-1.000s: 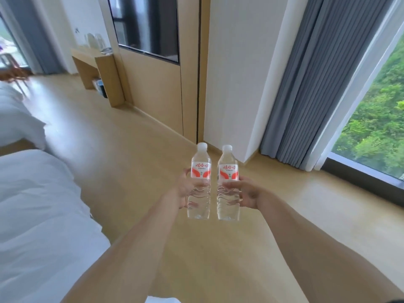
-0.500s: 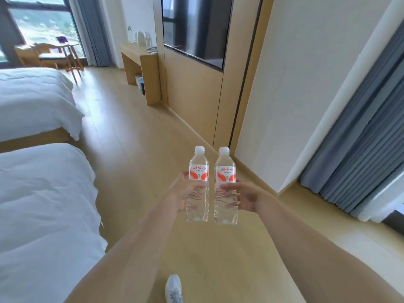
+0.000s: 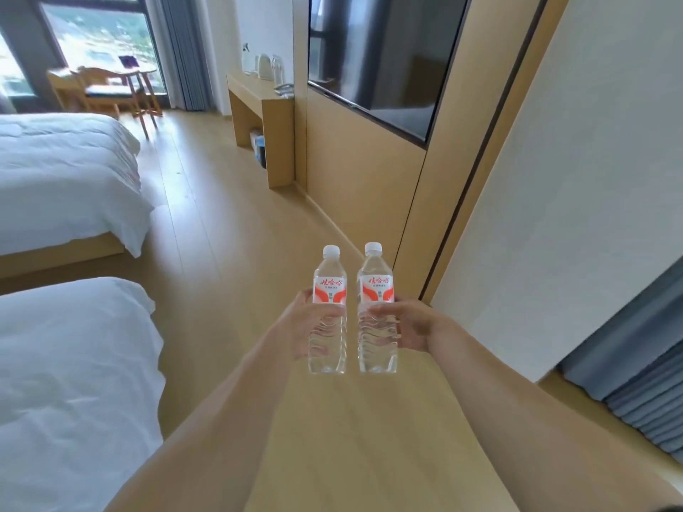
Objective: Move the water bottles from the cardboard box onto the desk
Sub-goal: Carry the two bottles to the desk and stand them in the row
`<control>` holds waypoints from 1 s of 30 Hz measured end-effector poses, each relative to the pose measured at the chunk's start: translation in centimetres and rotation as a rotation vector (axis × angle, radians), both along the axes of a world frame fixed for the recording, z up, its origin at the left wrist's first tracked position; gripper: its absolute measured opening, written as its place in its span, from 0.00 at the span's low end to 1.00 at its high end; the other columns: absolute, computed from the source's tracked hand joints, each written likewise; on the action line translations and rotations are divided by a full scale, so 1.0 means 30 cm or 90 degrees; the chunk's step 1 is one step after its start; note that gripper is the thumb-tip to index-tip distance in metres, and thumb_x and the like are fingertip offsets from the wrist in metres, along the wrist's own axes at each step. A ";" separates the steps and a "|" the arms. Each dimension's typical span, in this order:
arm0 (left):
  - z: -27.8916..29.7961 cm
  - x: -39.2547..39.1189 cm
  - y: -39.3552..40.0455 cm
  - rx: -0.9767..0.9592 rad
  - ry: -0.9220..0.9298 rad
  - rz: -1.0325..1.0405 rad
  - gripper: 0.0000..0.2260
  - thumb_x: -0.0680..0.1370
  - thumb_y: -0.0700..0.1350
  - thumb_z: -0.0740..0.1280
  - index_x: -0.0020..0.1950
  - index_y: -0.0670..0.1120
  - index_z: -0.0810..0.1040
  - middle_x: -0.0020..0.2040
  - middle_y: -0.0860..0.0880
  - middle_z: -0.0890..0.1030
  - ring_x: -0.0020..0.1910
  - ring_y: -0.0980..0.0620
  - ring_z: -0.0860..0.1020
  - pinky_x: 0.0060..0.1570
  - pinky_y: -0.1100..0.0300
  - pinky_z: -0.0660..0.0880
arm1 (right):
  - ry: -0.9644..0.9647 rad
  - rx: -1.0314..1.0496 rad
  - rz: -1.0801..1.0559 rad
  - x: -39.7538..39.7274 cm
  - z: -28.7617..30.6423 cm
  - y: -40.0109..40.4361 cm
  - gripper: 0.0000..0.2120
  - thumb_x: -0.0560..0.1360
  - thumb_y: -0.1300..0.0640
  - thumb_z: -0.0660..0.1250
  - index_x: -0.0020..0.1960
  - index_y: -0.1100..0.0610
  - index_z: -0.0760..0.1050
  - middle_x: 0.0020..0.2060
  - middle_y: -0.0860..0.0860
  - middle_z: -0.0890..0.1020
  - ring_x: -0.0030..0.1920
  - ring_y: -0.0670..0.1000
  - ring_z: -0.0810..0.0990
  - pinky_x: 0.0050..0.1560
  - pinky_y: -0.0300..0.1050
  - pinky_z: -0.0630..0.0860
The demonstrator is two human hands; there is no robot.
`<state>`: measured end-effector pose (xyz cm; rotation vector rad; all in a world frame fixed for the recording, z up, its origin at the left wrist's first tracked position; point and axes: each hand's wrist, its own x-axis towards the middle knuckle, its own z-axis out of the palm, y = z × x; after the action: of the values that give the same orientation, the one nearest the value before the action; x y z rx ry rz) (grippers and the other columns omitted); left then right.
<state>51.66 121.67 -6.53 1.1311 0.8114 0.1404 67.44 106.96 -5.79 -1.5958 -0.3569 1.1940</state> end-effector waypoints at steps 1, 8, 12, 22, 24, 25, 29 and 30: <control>0.001 0.022 0.052 -0.006 -0.007 0.014 0.28 0.71 0.38 0.77 0.67 0.52 0.70 0.55 0.42 0.83 0.46 0.42 0.83 0.37 0.48 0.81 | 0.000 0.004 0.008 0.030 -0.001 0.057 0.20 0.73 0.61 0.74 0.64 0.54 0.77 0.54 0.56 0.85 0.56 0.58 0.84 0.58 0.59 0.79; -0.003 0.182 0.378 -0.010 -0.039 0.079 0.25 0.73 0.36 0.75 0.67 0.49 0.72 0.53 0.42 0.82 0.41 0.44 0.82 0.35 0.50 0.82 | 0.002 0.023 0.072 0.240 -0.038 0.453 0.19 0.74 0.62 0.74 0.63 0.52 0.78 0.53 0.55 0.84 0.54 0.57 0.82 0.59 0.59 0.78; -0.010 0.307 0.574 -0.009 -0.055 0.124 0.26 0.73 0.35 0.75 0.68 0.47 0.71 0.54 0.40 0.81 0.40 0.44 0.82 0.31 0.53 0.80 | 0.023 0.025 0.118 0.396 -0.073 0.689 0.20 0.73 0.61 0.75 0.64 0.55 0.77 0.51 0.54 0.84 0.52 0.56 0.83 0.50 0.53 0.82; 0.043 0.676 1.067 -0.029 -0.091 0.244 0.28 0.73 0.31 0.74 0.69 0.45 0.70 0.60 0.37 0.81 0.45 0.39 0.85 0.37 0.46 0.82 | 0.041 0.024 0.227 0.803 -0.046 1.293 0.24 0.68 0.60 0.78 0.63 0.54 0.77 0.51 0.53 0.85 0.51 0.56 0.83 0.48 0.51 0.80; 0.055 0.729 1.149 -0.024 -0.090 0.251 0.29 0.73 0.31 0.74 0.70 0.45 0.69 0.62 0.36 0.79 0.46 0.38 0.85 0.38 0.45 0.82 | 0.045 0.028 0.245 0.857 -0.040 1.384 0.29 0.62 0.57 0.80 0.63 0.54 0.78 0.51 0.53 0.86 0.51 0.56 0.84 0.48 0.51 0.80; 0.058 0.754 1.191 -0.018 -0.090 0.253 0.29 0.73 0.31 0.73 0.71 0.44 0.68 0.64 0.35 0.78 0.48 0.37 0.84 0.39 0.44 0.83 | 0.047 0.031 0.253 0.884 -0.041 1.428 0.30 0.61 0.56 0.80 0.62 0.53 0.78 0.51 0.53 0.86 0.51 0.56 0.84 0.48 0.51 0.80; 0.049 0.845 1.357 -0.012 -0.084 0.246 0.29 0.74 0.31 0.73 0.72 0.43 0.67 0.66 0.34 0.77 0.57 0.33 0.82 0.49 0.39 0.82 | 0.054 0.034 0.272 0.987 -0.057 1.601 0.30 0.60 0.56 0.80 0.62 0.53 0.78 0.51 0.53 0.86 0.52 0.56 0.84 0.51 0.53 0.80; 0.042 0.865 1.404 -0.013 -0.079 0.249 0.30 0.73 0.31 0.73 0.72 0.44 0.67 0.66 0.34 0.77 0.58 0.33 0.81 0.52 0.36 0.80 | 0.053 0.034 0.274 1.013 -0.061 1.649 0.30 0.60 0.56 0.79 0.62 0.53 0.78 0.50 0.52 0.86 0.51 0.56 0.84 0.52 0.53 0.80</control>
<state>77.62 163.80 -5.27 0.9241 0.9130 0.5213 97.84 156.42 -7.61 -1.4582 -0.6982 1.5556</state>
